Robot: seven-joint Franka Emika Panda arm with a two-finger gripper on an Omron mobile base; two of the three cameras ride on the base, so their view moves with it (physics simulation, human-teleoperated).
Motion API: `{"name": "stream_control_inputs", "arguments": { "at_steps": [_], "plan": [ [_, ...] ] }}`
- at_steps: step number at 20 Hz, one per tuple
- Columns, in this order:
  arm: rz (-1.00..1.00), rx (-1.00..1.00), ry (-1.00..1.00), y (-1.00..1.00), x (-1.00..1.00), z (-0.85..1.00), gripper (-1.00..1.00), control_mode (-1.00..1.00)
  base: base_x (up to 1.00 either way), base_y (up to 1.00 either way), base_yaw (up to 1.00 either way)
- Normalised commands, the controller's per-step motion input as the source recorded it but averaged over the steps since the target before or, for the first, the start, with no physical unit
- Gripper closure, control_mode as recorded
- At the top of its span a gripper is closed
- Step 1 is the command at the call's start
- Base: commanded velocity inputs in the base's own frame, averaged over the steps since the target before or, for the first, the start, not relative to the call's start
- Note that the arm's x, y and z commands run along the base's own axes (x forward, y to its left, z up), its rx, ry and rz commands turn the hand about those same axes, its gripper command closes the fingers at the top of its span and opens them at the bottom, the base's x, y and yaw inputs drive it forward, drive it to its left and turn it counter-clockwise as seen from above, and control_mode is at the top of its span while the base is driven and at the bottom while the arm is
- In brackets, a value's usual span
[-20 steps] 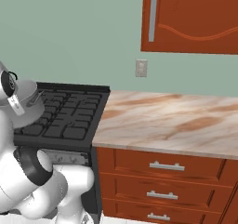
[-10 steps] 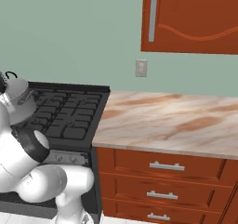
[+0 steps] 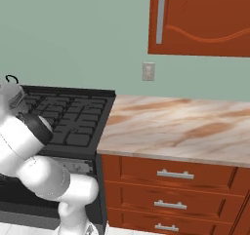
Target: Pick the kettle from the cabinet and place it on a stove burner. Then pick the pot from the counter and place it on another stove burner. Finally, turn both burners on.
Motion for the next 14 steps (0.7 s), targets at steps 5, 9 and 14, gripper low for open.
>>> {"name": "stream_control_inputs", "arguments": {
  "at_steps": [5, 9, 14],
  "plan": [
    [0.00, 0.00, 0.07, 0.54, 0.19, 0.00, 1.00, -1.00, 0.00, 0.00, 0.00],
    [0.00, 0.00, 0.02, 0.45, 0.27, 0.00, 1.00, -1.00, 0.00, 0.00, 0.00],
    [0.00, 0.00, 0.00, 0.40, 0.27, -0.09, 1.00, -1.00, 0.00, 0.00, 0.00]
  ]
}}
